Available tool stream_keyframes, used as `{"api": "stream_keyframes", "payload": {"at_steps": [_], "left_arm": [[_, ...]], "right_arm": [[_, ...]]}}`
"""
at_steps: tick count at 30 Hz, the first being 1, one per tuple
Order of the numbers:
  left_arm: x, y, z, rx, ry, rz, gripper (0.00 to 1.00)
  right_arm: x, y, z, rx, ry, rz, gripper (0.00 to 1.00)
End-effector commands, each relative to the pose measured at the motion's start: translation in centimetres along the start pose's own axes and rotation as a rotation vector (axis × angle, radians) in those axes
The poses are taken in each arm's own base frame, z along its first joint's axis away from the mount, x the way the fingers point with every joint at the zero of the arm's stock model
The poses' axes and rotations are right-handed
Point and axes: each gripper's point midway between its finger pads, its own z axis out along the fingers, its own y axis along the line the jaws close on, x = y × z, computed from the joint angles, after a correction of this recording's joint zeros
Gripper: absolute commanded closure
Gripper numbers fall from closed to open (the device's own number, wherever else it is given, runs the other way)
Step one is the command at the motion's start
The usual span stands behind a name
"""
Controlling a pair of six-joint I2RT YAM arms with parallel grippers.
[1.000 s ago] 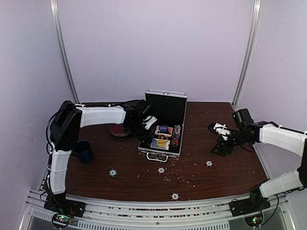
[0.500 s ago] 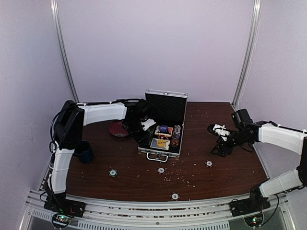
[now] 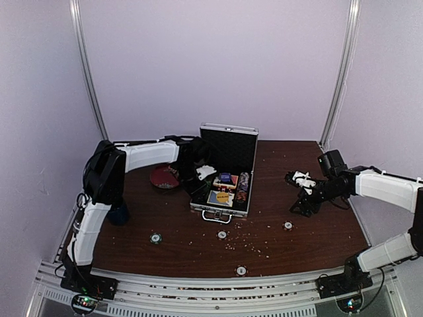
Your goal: Pack up texas hold em set
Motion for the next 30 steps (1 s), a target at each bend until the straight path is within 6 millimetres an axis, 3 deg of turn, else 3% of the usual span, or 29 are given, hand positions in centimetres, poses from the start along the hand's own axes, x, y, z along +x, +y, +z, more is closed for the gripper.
{"api": "stream_keyframes", "payload": {"at_steps": [1,6,11,20,24,30], "left_arm": [[1.2,-0.3,2.5,-0.044,0.054,0.017,0.36],[-0.8,1.6,0.9,-0.164,-0.089,-0.033,0.39],[-3.6,2.0,-1.5,-0.198,-0.270,-0.068,0.40],[-5.0,3.1,-7.0,-0.302,-0.451,-0.129,0.41],[-4.9,3.3,-7.5,-0.319,-0.465,-0.136,0.41],[-4.8,3.1,-6.1,-0.297,-0.444,-0.133,0.41]], "right_arm": [[-0.4,-0.1,0.0,-0.001,0.009,-0.019,0.26],[-0.3,0.1,0.3,-0.008,0.024,-0.025,0.26],[-0.3,0.1,0.3,-0.007,0.024,-0.025,0.26],[-0.2,0.1,0.4,-0.006,0.028,-0.026,0.26],[-0.2,0.1,0.5,-0.008,0.032,-0.026,0.26],[-0.1,0.2,0.5,-0.009,0.035,-0.027,0.26]]}}
